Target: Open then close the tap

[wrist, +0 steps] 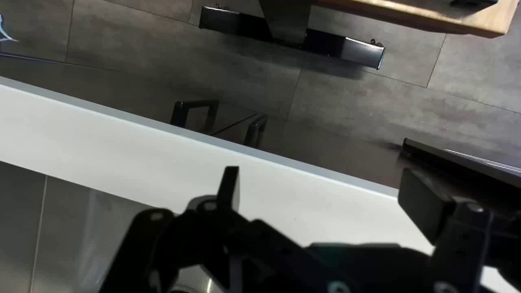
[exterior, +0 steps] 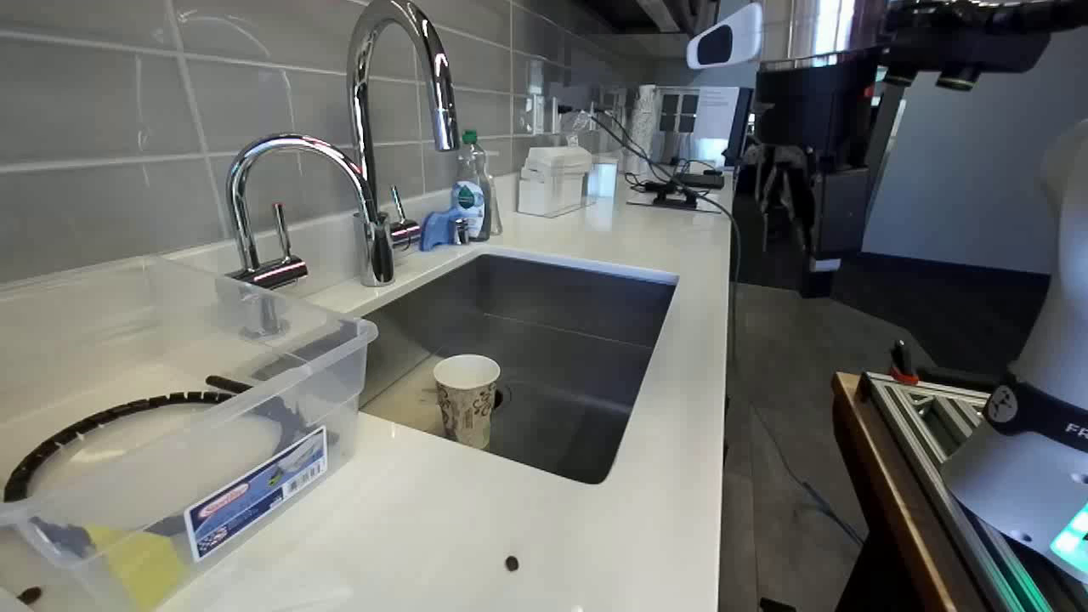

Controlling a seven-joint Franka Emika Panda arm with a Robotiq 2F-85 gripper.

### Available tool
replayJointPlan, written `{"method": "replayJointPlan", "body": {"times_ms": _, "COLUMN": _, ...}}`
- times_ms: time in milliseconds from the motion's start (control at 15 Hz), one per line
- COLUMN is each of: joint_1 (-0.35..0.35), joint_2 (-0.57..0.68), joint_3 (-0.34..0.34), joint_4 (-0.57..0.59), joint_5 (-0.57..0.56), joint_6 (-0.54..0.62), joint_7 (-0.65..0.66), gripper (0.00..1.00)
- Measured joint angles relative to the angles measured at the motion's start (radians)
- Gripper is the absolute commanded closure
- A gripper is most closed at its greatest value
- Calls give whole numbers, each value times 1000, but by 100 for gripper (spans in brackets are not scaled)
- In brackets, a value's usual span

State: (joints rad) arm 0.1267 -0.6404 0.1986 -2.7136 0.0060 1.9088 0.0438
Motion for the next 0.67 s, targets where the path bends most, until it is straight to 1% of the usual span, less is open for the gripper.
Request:
{"method": "replayJointPlan", "body": {"times_ms": 467, "joint_1": 0, "joint_2": 0, "joint_3": -1, "joint_4": 0, "joint_5": 0, "joint_6": 0, "joint_7": 0, "gripper": 0}}
{"method": "replayJointPlan", "body": {"times_ms": 533, "joint_1": -3, "joint_2": 1, "joint_3": -2, "joint_4": 0, "joint_5": -5, "joint_6": 20, "joint_7": 11, "gripper": 0}}
{"method": "replayJointPlan", "body": {"times_ms": 667, "joint_1": -37, "joint_2": 6, "joint_3": -6, "joint_4": 0, "joint_5": -66, "joint_6": 127, "joint_7": 54, "gripper": 0}}
